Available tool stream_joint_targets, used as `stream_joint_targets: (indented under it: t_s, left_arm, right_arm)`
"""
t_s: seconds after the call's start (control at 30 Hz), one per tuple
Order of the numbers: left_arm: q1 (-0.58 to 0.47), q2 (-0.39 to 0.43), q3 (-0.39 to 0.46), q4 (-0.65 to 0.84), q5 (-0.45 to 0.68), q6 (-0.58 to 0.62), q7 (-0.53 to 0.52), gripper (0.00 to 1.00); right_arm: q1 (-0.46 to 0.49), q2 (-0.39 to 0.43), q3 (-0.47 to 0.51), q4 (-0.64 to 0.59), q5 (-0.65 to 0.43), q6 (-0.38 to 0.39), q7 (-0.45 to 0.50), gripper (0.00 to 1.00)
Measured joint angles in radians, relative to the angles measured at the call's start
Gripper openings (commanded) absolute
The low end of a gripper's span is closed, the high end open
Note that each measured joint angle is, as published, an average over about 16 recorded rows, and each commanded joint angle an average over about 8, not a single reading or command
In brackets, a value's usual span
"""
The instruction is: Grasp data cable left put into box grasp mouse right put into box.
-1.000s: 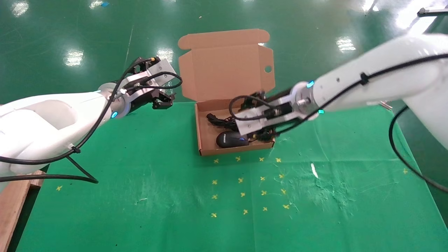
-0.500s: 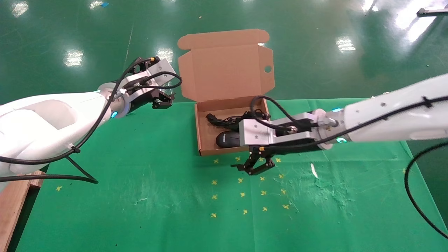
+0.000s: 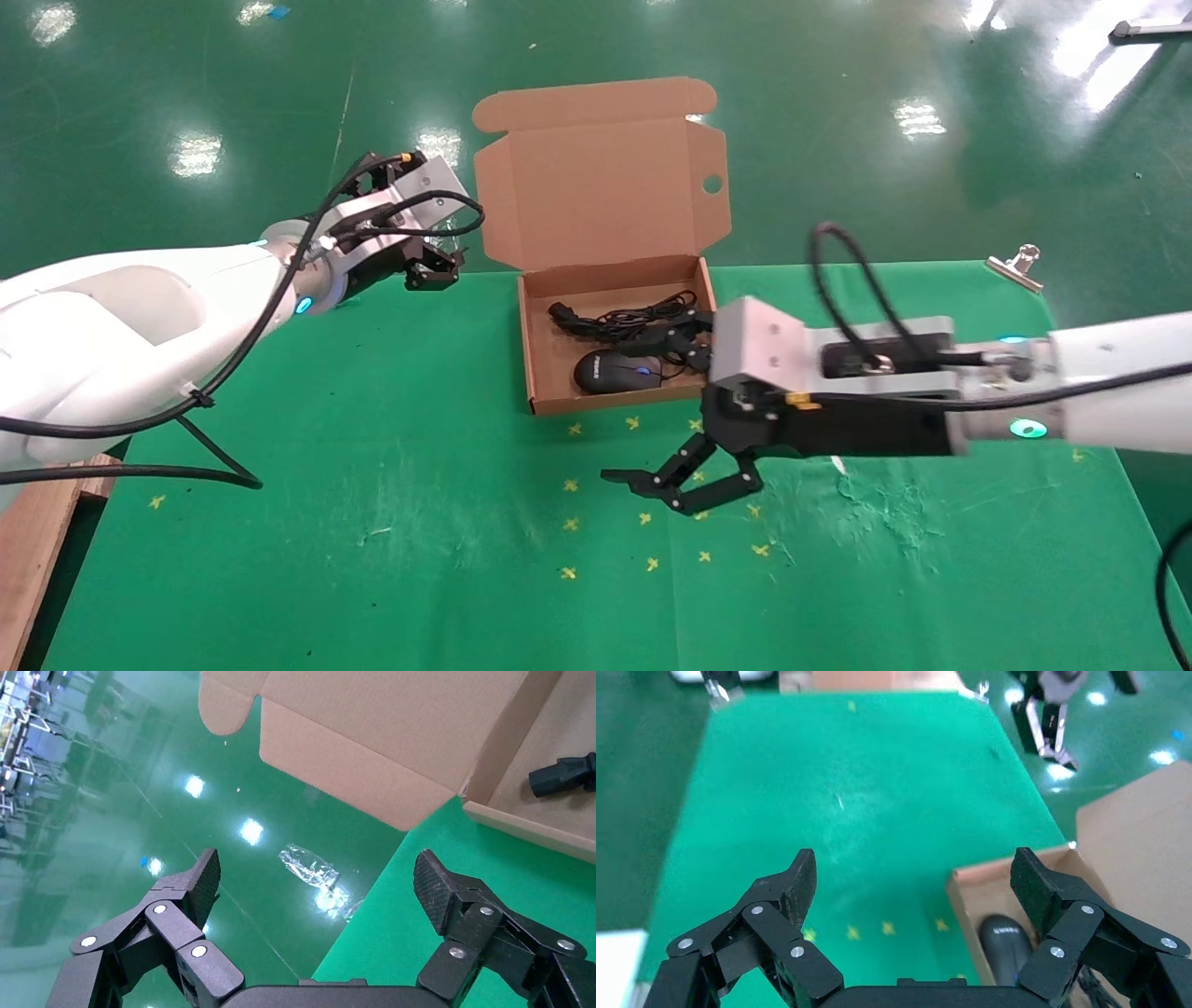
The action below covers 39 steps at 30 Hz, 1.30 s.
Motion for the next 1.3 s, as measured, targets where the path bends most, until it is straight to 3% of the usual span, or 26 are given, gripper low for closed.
stream_joint_targets:
  t_s: [0.2,0.77,1.3]
  left_arm:
    - [0.029,-0.029,-0.056,-0.004,-0.135,0.063,0.079,1.0]
    - [0.144,-0.145,-0.276,-0.022,-0.67,0.311,0.391,1.0]
    - [0.252,-0.255,-0.483,-0.038,-1.175,0.545,0.685,1.0]
  right_arm:
    - [-0.072,0.063,0.09,0.044,0.106,-0.05,0.035,1.0]
    - [-0.263,0.229,0.328,0.158,0.388,-0.181,0.127,1.0]
    - [-0.299,0.261,0.372,0.179,0.442,-0.207,0.144,1.0]
